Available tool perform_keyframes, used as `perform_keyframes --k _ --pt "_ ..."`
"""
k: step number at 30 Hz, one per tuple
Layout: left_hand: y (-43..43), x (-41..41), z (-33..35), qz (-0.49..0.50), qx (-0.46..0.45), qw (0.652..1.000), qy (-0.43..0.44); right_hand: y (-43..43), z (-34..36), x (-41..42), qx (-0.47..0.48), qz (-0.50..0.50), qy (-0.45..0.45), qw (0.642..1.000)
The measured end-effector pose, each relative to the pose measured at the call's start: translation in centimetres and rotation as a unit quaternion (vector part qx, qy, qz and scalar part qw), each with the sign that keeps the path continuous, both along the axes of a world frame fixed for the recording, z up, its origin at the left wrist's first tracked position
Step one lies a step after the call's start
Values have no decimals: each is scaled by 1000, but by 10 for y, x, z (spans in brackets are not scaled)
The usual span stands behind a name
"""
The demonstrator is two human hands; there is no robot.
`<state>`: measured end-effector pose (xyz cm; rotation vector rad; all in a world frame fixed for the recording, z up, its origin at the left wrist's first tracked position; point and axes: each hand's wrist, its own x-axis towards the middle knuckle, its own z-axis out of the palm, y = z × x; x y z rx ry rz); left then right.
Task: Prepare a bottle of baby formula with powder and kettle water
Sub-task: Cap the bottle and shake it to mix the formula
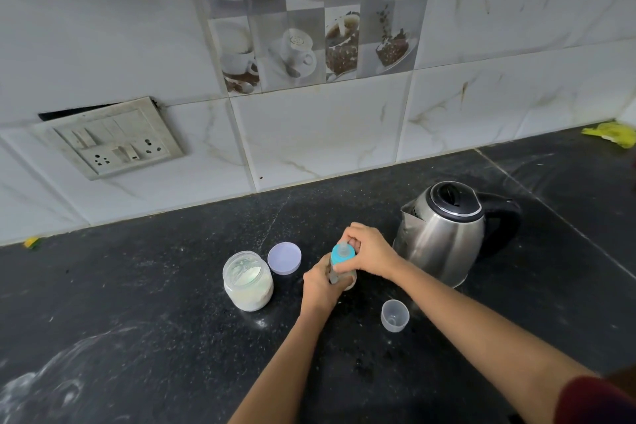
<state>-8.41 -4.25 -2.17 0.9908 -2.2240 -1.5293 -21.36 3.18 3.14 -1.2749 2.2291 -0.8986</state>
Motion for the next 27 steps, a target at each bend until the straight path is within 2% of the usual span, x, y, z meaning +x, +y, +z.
perform_keyframes --k 4,6,9,11,13,16,21,27 --pt "6 -2 -3 29 12 999 15 -1 -16 34 -50 -187 42 980" --pt "5 -2 -2 32 14 999 11 -3 -21 45 -41 -230 54 971" --pt "1 0 -2 10 11 1000 10 2 -24 35 -54 -175 36 982" --pt "-2 2 0 -10 15 1000 10 9 -16 13 -35 -55 21 998" --pt "-5 3 0 -19 21 1000 9 11 -7 -8 24 77 45 996" --pt "-7 3 -2 -21 14 1000 2 3 3 -25 72 162 44 983" --pt "-7 3 -3 -16 11 1000 0 -4 -5 -21 34 121 -107 986" --pt "-2 6 -4 -6 -13 1000 15 1 -32 16 -83 -63 -85 991"
